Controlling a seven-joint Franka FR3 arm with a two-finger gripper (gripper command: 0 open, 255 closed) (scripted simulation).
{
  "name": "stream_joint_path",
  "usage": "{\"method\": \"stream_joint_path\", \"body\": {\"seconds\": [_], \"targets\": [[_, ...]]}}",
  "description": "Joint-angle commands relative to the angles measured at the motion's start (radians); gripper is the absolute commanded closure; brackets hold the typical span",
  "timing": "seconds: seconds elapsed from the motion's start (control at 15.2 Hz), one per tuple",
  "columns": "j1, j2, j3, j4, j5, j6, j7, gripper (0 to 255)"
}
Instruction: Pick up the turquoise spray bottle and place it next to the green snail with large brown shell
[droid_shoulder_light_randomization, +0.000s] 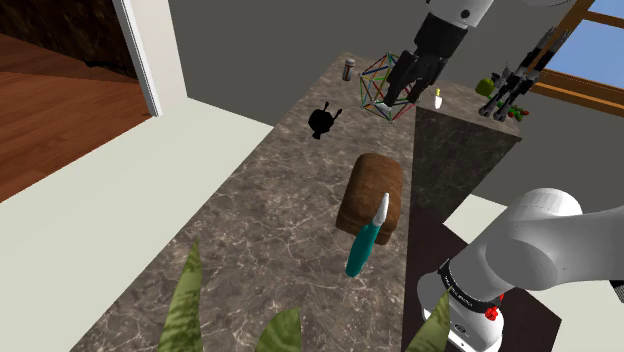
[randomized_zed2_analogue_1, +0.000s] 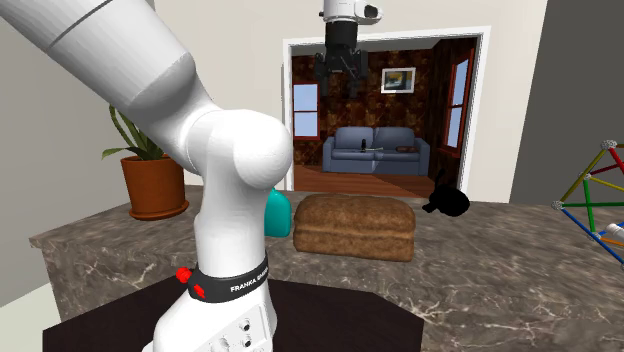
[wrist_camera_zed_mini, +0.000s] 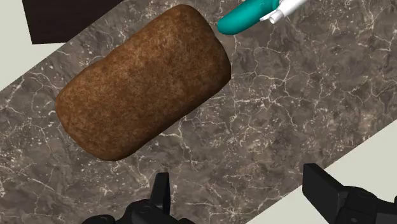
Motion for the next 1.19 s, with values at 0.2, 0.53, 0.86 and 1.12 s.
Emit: {"method": "stream_joint_path", "body": {"seconds": [0.2,0.53,0.86,1.12], "targets": [[-0.03,0.01,0.021,-0.074,0.037,0.013,0.113,0],[-0.069,0.026,0.059,-0.199,0.116,0.042,0.299,0],[-0.092,0.044,0.1,-0.327,0.222,0.085,0.481,0],[-0.093,0.063,0.137,-0.428,0.332,0.133,0.622,0]]}}
